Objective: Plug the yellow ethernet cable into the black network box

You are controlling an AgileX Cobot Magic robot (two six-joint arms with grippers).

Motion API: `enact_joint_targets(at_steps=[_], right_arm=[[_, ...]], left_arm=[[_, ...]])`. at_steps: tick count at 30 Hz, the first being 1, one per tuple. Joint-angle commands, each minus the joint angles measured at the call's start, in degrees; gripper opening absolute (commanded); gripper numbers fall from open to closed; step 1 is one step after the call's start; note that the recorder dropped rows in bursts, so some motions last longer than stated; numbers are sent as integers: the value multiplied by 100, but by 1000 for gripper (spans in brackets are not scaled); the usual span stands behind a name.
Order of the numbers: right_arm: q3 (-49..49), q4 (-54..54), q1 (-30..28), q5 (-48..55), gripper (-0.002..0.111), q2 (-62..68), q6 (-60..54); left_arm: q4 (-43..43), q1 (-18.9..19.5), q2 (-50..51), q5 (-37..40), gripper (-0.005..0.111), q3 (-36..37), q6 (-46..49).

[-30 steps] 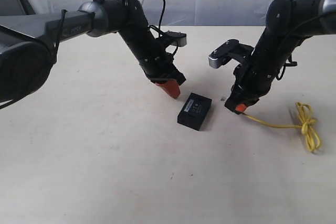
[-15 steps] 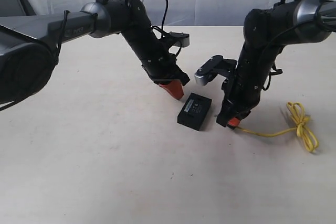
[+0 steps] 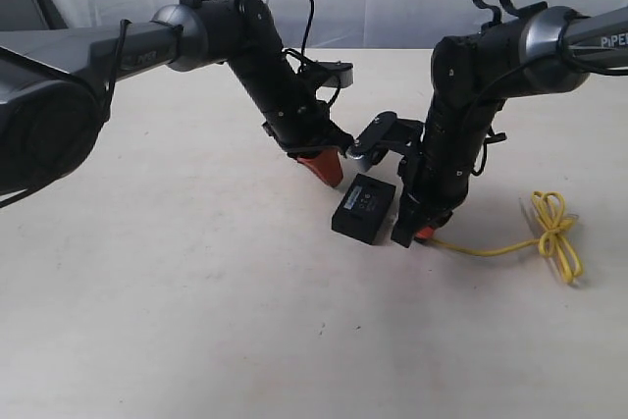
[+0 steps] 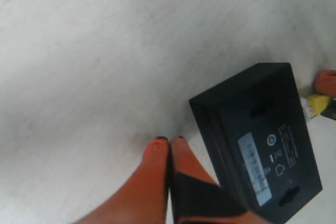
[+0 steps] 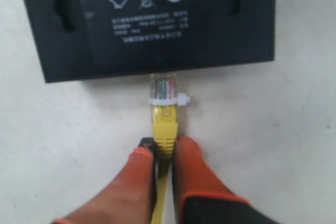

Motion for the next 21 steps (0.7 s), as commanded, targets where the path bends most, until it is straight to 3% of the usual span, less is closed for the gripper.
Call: enact_joint_targets(at_steps=[1,21], right_arm=[[-33,-7,-5,-175,-1,16,8],[-33,1,-5,-451,-1,53,8]], left_arm=[[-29,-4,3,-32,0,-25,-137],[-65,-14,3,-635,0,-25,-2280]])
